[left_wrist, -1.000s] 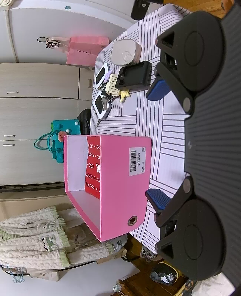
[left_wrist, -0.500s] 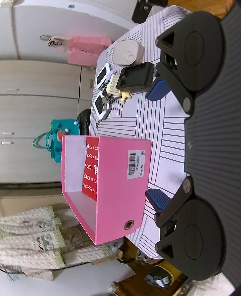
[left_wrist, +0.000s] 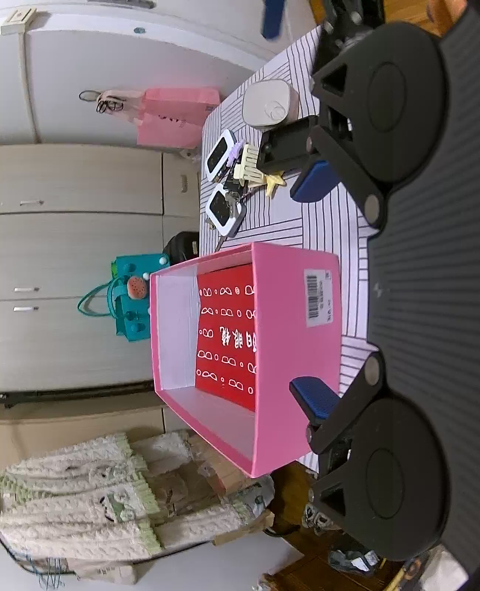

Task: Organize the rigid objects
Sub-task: 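Grasp the white-grey round power bank with the right gripper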

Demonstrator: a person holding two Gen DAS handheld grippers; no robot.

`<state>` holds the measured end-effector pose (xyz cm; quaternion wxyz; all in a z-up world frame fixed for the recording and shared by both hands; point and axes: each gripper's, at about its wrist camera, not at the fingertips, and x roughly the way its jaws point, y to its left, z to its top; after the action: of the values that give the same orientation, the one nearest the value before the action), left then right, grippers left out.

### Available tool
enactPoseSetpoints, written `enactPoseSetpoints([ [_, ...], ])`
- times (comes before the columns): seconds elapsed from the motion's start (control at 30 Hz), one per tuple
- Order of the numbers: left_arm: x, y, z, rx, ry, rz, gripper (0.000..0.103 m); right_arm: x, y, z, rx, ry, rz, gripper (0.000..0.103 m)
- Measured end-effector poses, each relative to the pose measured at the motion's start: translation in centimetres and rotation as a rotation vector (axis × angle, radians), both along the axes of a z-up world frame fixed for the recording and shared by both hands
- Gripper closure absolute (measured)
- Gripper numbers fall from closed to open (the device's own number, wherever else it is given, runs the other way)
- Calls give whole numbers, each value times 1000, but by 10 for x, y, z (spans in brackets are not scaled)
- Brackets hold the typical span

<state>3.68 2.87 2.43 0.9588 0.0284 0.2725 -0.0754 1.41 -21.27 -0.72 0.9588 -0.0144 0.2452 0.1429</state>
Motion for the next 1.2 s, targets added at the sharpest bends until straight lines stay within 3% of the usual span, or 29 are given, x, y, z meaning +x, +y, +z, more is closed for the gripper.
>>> enactPoseSetpoints([
  [0.17, 15, 21, 17, -6, 7, -15, 2, 22, 5, -11, 24, 71, 13, 2],
  [0.3, 27, 35, 31, 7, 11, -64, 2, 32, -4, -13, -21, 71, -15, 3],
  [0.5, 63, 52, 50, 87, 52, -99, 2, 49, -29, -19, -122, 92, -71, 5],
  [0.73, 146, 75, 41, 224, 201, -25, 5, 77, -46, -40, -170, 84, -120, 9],
  [1.0, 212, 95, 18, 284, 353, 24, 49, 106, -45, -50, -173, 134, -57, 12],
  [1.07, 221, 98, 14, 285, 366, 30, 55, 112, -43, -54, -199, 144, -49, 11],
  [1.17, 230, 102, 9, 300, 368, 38, 78, 116, -37, -58, -251, 131, -67, 11],
  [1.2, 232, 103, 7, 298, 371, 38, 81, 116, -35, -58, -265, 116, -72, 14],
])
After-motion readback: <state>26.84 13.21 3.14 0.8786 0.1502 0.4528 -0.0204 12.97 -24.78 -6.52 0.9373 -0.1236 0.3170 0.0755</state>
